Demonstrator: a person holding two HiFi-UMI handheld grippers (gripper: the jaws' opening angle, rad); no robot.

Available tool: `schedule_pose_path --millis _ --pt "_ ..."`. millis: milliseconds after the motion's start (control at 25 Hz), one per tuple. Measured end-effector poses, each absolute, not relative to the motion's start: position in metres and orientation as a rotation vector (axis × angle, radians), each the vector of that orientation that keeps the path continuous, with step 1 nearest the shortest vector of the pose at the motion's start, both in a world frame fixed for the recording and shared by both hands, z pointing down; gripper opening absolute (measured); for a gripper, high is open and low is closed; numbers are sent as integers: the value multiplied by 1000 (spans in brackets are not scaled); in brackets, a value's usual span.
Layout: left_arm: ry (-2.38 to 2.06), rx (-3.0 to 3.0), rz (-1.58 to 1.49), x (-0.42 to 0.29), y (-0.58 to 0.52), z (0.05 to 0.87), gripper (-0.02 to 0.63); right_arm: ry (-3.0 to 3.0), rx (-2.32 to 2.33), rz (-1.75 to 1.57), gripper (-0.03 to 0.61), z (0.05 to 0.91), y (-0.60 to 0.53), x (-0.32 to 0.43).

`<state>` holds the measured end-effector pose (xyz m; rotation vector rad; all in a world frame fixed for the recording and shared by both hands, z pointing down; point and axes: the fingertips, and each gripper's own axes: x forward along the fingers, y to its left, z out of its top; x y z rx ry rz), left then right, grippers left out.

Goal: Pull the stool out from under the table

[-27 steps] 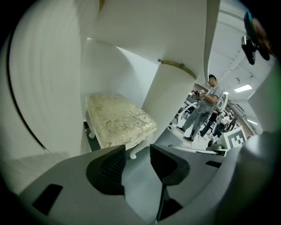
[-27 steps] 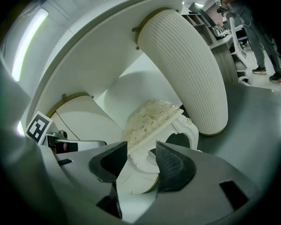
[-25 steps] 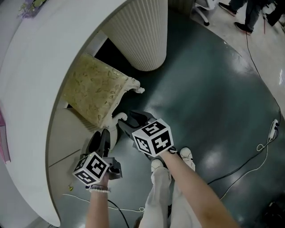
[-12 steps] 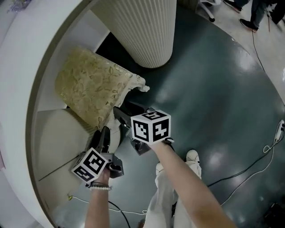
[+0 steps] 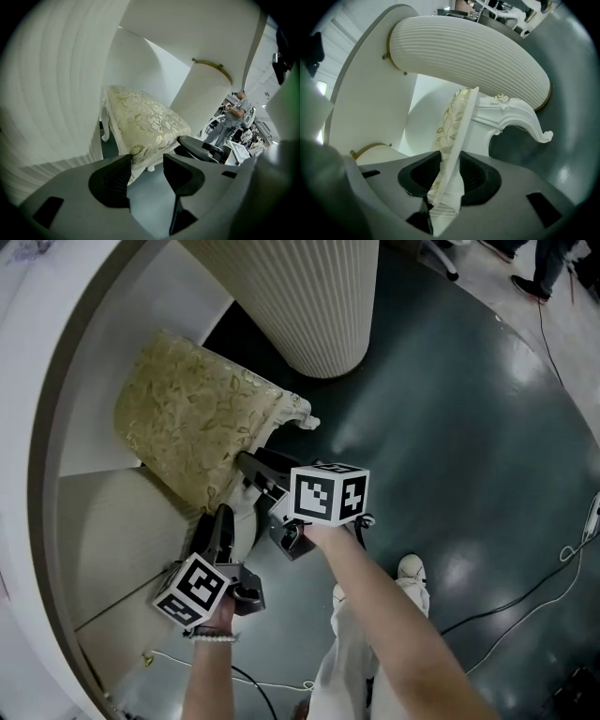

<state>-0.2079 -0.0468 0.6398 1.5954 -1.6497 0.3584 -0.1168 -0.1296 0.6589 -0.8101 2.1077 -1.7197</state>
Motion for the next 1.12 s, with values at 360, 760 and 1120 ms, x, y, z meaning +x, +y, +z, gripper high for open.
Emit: schedule_pose_path --millis 360,760,1120 --pt "-1694 1556 409 -216 -47 642 120 2067 -827 -1786 106 662 -130 -115" --pt "-1670 1555 469 -216 -46 643 99 2041 -846 -1819 89 663 -128 -113" --pt "-1631 1559 511 -214 -43 642 94 2039 -872 -1845 87 662 -127 -111"
